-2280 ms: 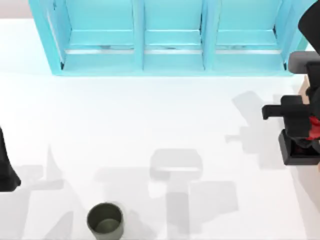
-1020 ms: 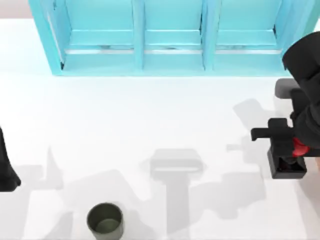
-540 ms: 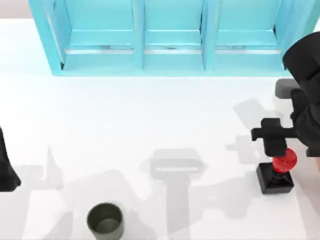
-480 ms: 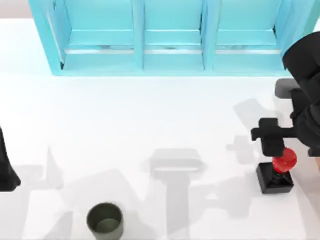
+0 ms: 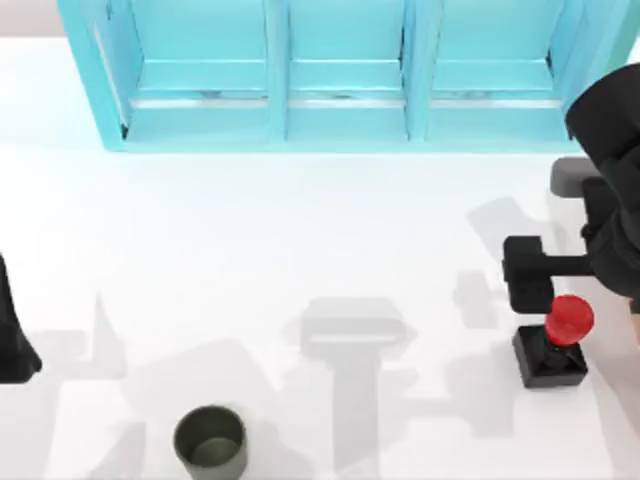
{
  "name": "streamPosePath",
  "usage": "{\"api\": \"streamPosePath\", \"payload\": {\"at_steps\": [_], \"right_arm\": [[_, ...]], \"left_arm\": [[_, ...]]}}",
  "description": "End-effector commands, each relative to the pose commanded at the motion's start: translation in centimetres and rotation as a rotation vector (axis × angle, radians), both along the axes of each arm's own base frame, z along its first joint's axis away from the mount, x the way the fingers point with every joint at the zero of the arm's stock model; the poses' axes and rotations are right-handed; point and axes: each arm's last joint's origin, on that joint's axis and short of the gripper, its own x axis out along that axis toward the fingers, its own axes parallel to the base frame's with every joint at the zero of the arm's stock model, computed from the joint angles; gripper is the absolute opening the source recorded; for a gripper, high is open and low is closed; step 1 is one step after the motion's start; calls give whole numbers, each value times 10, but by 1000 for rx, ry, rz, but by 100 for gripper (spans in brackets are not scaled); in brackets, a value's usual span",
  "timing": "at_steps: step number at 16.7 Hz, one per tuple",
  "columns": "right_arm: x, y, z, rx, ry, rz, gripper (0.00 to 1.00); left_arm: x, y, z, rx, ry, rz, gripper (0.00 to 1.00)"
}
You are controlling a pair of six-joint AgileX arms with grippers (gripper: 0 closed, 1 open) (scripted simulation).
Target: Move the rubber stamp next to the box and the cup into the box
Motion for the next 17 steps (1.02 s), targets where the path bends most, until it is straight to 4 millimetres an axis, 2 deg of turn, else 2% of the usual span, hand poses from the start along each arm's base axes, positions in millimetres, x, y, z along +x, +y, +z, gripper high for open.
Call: {"api": "streamPosePath", "payload": {"at_steps": [4,17], "right_arm": [[1,1,5,-1,3,2,100],[5,3,62,-1,3,2,100]], "left_arm": [[0,0,0,0,0,0,100],[0,0,0,0,0,0,100]]}}
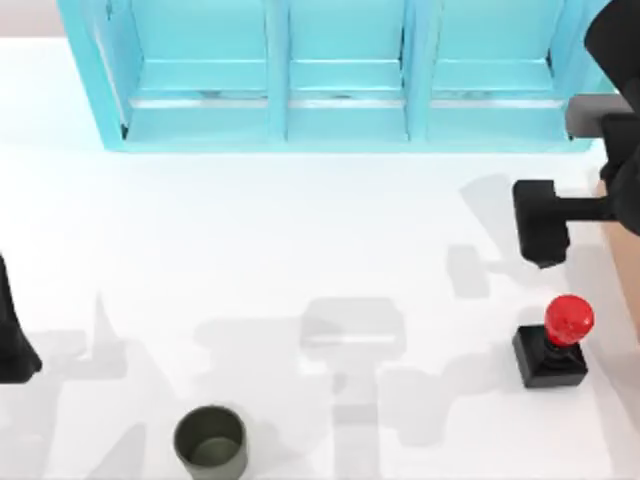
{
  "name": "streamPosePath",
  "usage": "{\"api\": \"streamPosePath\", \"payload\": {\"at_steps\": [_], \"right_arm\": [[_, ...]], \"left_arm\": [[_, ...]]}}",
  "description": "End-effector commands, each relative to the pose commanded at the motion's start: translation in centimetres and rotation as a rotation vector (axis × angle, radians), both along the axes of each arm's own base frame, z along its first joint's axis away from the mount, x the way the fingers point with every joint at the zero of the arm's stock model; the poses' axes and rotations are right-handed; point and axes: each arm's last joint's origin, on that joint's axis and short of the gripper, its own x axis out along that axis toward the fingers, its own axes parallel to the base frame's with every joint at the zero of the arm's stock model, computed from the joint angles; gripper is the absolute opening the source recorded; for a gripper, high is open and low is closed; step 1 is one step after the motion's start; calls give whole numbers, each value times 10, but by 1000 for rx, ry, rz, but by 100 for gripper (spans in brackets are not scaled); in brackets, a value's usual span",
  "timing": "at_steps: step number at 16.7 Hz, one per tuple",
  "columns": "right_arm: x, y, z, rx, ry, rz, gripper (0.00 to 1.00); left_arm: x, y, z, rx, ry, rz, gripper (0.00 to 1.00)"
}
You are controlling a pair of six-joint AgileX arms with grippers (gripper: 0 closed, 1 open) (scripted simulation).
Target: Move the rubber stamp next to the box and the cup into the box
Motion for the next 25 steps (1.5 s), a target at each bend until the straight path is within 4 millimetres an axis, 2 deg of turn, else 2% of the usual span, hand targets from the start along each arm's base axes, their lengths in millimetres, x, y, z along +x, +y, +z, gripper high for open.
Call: {"api": "streamPosePath", "payload": {"at_steps": [9,15,17,21,25], "right_arm": [[-5,-3,39,1,-3,-1,100],[-3,2,37,-3,5,-1,100],[1,19,35,-2,23,-5,100],[9,80,28,31,60,3,100],[3,133,14,26,104,6,100]], "left_arm": [[0,0,0,0,0,0,100],[0,0,0,0,0,0,100],[0,0,0,0,0,0,100],[0,0,0,0,0,0,100],[0,0,0,0,0,0,100]]}}
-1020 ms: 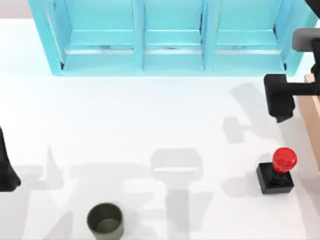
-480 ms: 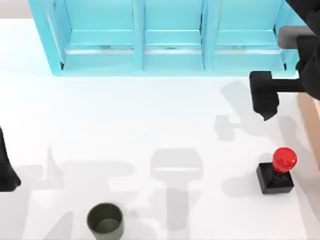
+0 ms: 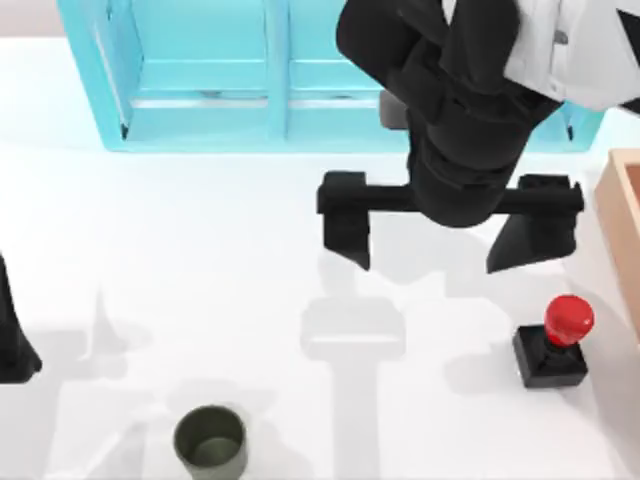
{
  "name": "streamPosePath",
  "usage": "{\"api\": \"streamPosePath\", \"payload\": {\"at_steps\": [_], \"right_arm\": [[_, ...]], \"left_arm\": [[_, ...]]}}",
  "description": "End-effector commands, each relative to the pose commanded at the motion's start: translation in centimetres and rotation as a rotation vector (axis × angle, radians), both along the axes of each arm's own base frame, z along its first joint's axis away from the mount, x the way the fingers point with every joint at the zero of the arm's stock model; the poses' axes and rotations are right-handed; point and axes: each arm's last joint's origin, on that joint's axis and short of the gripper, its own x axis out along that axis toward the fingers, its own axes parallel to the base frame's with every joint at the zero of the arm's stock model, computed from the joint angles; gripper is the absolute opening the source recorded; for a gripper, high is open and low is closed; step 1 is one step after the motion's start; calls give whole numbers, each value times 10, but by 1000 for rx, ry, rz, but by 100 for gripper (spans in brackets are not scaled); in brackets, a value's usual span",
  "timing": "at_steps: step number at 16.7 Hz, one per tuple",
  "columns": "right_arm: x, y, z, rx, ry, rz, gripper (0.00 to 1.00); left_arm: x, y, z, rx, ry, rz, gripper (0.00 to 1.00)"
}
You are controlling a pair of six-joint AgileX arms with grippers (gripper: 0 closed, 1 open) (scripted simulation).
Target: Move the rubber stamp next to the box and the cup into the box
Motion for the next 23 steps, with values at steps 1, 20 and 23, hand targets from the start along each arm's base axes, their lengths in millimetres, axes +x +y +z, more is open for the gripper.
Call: {"api": "streamPosePath", "payload": {"at_steps": [1,20,23], "right_arm": [[-4,15,-5,-4,13,8,100],[-71,148,-82,-47,94,-9,100],[-71,149,-114,-37,90,-9,100]], "left_arm": [[0,0,0,0,0,0,100],[0,0,0,0,0,0,100],[0,0,0,0,0,0,100]]}}
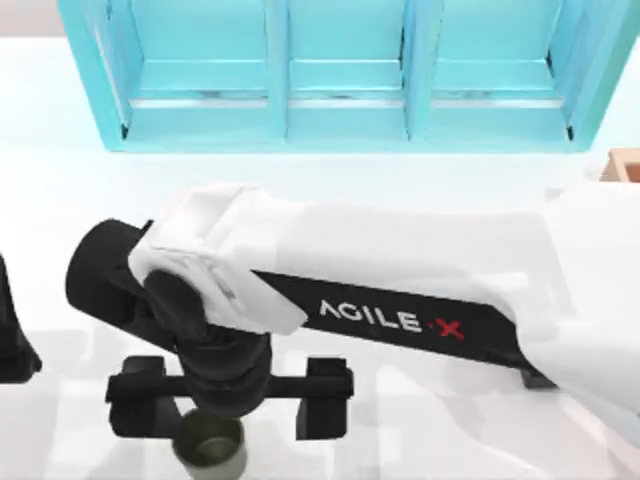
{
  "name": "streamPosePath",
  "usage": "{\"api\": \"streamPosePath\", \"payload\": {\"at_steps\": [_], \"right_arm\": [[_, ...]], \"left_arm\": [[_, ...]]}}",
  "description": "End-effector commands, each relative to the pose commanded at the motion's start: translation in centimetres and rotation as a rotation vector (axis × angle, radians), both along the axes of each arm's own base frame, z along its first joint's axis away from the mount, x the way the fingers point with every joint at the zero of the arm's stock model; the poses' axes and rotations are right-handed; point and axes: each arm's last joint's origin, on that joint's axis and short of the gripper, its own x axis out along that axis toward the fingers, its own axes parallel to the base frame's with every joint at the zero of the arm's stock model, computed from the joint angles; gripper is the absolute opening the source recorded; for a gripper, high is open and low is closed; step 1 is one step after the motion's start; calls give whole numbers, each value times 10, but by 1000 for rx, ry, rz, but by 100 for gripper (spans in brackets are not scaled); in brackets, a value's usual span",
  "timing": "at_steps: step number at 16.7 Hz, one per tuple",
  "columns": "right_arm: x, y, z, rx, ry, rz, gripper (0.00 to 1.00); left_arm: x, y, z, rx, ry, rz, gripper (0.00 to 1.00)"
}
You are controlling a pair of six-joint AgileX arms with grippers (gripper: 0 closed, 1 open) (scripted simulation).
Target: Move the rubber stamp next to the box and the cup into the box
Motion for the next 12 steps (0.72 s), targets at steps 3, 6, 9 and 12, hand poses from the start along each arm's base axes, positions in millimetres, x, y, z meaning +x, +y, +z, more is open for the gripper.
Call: {"api": "streamPosePath", "payload": {"at_steps": [3,6,9,12], "right_arm": [[-2,-2,-25,-5,3,0,100],[-2,-2,-27,-6,3,0,100],[-2,-2,-27,-6,3,0,85],[-2,-2,-27,-6,3,0,62]], "left_arm": [[0,0,0,0,0,0,100],[0,0,0,0,0,0,100],[0,0,0,0,0,0,100],[0,0,0,0,0,0,100]]}}
